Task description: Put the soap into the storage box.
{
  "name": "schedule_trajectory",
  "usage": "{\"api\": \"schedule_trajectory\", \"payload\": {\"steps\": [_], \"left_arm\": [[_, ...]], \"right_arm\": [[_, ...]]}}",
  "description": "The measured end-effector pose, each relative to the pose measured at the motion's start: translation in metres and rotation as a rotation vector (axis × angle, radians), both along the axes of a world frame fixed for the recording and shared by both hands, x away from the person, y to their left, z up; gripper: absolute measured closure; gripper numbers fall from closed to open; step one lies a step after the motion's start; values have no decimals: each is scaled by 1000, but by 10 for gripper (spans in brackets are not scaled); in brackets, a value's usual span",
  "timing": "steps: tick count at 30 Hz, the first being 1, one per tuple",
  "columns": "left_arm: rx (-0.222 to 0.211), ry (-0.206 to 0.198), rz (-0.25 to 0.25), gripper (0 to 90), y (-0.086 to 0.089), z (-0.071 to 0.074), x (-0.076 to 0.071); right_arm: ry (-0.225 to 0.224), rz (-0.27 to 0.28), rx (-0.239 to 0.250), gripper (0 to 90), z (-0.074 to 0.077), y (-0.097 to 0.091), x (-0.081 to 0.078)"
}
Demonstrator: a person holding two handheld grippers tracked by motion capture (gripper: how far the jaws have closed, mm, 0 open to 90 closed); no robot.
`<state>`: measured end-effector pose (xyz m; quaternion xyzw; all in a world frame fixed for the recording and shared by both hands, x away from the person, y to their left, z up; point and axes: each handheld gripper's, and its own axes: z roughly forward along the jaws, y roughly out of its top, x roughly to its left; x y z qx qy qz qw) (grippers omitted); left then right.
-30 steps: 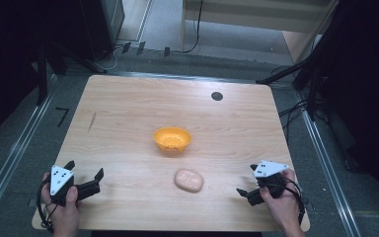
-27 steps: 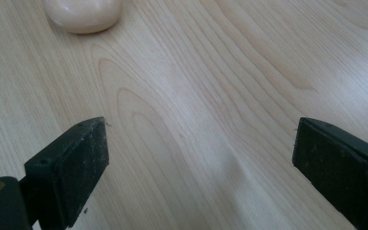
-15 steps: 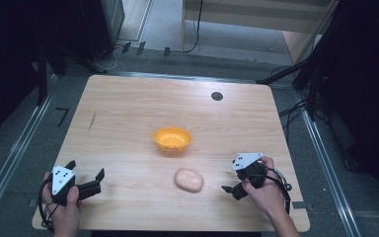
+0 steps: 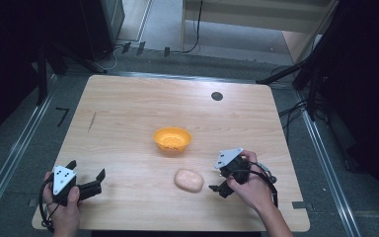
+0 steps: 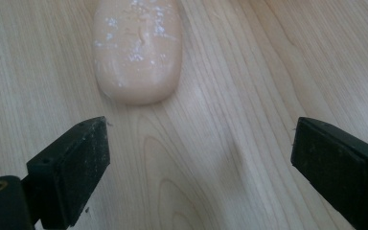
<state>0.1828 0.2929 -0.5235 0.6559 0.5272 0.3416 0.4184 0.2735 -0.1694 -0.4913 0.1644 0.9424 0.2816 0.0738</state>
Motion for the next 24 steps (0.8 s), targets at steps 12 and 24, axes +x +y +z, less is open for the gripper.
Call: {"api": "schedule_trajectory", "payload": {"steps": [12,24], "left_arm": [[-2,1,-3,9,0,0,0],[-2,2,-2,9,0,0,0]], "right_arm": [[17,50,-31,82,-4,34,2],[47,67,-41,152,-10,54,3]]}}
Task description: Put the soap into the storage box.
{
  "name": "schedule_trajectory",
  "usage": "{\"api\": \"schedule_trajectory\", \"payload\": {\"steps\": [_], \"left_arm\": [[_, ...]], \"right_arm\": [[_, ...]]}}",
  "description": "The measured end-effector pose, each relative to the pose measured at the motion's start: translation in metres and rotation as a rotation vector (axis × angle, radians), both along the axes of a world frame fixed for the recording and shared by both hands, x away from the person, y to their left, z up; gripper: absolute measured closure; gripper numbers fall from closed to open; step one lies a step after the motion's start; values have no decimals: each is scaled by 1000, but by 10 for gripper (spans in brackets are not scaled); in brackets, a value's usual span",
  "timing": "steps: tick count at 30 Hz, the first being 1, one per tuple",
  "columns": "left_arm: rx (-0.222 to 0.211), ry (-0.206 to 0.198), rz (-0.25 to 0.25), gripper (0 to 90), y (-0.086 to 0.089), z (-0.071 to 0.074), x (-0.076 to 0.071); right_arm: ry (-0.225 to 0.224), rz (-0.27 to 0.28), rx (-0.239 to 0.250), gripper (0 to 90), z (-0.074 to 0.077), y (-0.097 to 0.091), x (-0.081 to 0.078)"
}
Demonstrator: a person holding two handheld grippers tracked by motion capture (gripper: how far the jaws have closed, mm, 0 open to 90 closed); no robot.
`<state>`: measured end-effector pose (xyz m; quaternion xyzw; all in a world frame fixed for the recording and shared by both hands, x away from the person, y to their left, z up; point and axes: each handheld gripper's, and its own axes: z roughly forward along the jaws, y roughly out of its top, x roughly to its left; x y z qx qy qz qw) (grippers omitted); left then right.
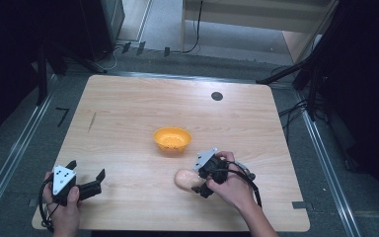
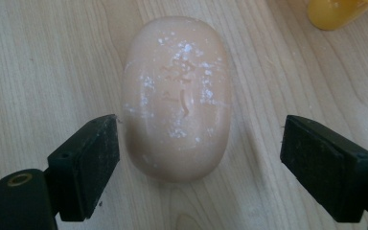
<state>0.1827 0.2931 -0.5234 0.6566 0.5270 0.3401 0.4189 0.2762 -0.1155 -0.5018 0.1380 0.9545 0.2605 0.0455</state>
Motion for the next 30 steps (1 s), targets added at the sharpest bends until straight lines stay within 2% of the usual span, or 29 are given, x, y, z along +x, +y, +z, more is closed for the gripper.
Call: {"api": "schedule_trajectory", "payload": {"steps": [4,10,15,22,30], "left_arm": [[1,-1,-1,9,0,0,0],[1,-1,0,9,0,0,0],[2,-2,0,9,0,0,0],[2,-2,-1,9,0,0,0],[1,-1,-1,9,0,0,0]], "right_arm": [[8,3,1,223,-1,3,0],[31,-7,-1,248,-2,7,0],[29,-5,-7,263,-3,13,-1],[49,-7,-31,309,-7,19,0],[27,-19,-45,327,-8,22,2]]}}
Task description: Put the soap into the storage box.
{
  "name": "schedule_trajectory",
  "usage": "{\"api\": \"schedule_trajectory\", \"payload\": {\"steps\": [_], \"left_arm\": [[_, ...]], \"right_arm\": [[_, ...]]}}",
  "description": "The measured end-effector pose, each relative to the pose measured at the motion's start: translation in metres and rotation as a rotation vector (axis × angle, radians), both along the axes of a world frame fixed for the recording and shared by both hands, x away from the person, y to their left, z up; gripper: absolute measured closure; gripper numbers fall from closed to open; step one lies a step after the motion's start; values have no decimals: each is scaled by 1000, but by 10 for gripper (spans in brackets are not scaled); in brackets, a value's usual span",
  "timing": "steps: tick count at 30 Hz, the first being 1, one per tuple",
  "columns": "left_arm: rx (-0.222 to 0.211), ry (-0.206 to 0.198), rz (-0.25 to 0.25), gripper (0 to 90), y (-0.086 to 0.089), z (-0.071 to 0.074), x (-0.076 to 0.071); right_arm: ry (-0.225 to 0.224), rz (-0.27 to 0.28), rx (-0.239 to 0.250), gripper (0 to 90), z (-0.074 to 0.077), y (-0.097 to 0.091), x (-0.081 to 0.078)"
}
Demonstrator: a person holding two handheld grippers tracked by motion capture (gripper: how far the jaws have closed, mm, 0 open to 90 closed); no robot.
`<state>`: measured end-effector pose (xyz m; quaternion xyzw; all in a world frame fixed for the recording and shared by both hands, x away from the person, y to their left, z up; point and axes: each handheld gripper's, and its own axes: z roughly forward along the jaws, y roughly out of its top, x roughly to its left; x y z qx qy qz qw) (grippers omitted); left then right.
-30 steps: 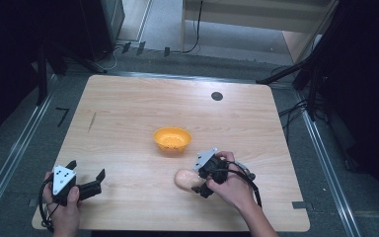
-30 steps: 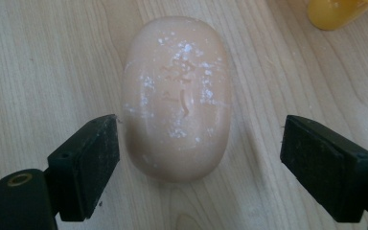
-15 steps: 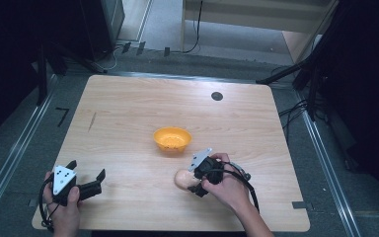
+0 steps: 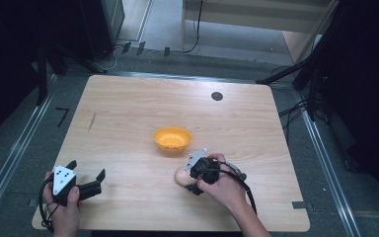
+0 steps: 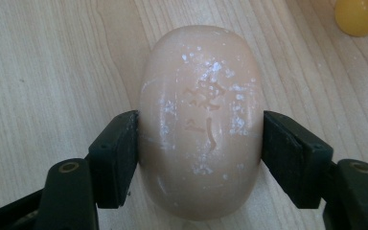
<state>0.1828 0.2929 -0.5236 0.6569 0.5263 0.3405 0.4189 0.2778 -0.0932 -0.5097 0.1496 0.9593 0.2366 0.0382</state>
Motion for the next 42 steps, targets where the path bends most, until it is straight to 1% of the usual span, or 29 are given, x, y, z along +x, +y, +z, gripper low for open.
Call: {"api": "schedule_trajectory", "payload": {"steps": [1,2,4,6,11,16,18,21,23,28,29,31,32,33,35,41,42], "left_arm": [[0,0,0,9,0,0,0],[0,0,0,9,0,0,0],[1,-1,0,9,0,0,0],[0,-1,0,9,0,0,0],[0,2,0,9,0,0,0],[-1,4,3,9,0,0,0],[-3,3,2,9,0,0,0],[-3,4,1,9,0,0,0],[-5,3,3,9,1,0,0],[-5,5,2,9,1,0,0],[-4,4,2,9,1,0,0],[-5,4,2,10,1,0,0],[-6,4,2,9,1,0,0],[-6,4,2,9,1,0,0],[-6,6,3,9,1,0,0],[-7,4,4,9,1,0,0],[-7,4,4,9,1,0,0]], "right_arm": [[-3,-1,-3,327,0,0,0],[4,4,1,328,-2,1,1],[13,-3,-19,328,-4,2,1],[17,-8,-17,330,-4,2,1],[21,4,-9,331,-4,1,2],[22,11,-17,335,-4,2,4],[24,-5,-17,335,-4,2,5],[31,-4,-17,336,-3,2,6],[46,-1,-7,336,-3,0,9],[40,21,-6,336,0,-3,11],[35,36,1,337,4,-4,12],[36,40,0,337,6,-4,12],[22,69,8,337,10,-5,13],[24,77,6,337,12,-4,14],[9,100,-1,337,16,-4,15],[2,156,-7,337,24,-3,22],[2,156,-7,337,24,-3,22]]}}
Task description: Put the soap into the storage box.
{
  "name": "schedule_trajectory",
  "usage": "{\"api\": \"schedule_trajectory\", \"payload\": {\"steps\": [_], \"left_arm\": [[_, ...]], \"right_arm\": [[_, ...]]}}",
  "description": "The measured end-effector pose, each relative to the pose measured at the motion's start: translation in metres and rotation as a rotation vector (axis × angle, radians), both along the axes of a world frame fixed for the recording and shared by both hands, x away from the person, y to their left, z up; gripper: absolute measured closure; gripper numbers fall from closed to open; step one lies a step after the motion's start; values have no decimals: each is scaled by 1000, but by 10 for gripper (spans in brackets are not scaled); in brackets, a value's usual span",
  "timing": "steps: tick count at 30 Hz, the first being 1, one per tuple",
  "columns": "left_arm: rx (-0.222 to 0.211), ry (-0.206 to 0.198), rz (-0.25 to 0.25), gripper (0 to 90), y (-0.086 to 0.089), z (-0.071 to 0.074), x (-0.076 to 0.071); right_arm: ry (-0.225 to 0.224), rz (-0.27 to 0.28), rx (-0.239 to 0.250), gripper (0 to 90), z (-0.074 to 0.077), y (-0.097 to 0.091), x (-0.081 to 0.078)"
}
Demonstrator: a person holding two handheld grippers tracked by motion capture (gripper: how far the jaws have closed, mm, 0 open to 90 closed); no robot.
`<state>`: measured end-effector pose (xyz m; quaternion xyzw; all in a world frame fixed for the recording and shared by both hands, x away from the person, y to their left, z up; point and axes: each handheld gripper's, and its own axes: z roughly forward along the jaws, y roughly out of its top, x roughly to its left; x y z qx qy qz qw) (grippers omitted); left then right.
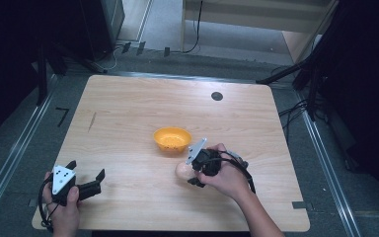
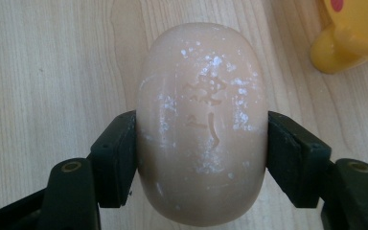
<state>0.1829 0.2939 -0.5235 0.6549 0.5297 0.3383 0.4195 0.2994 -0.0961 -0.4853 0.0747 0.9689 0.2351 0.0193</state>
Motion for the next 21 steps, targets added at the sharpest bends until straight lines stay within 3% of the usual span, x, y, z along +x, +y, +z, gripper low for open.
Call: {"api": "schedule_trajectory", "payload": {"steps": [21], "left_arm": [[0,0,-3,9,0,0,0]], "right_arm": [[-38,81,-2,337,30,10,24]]}}
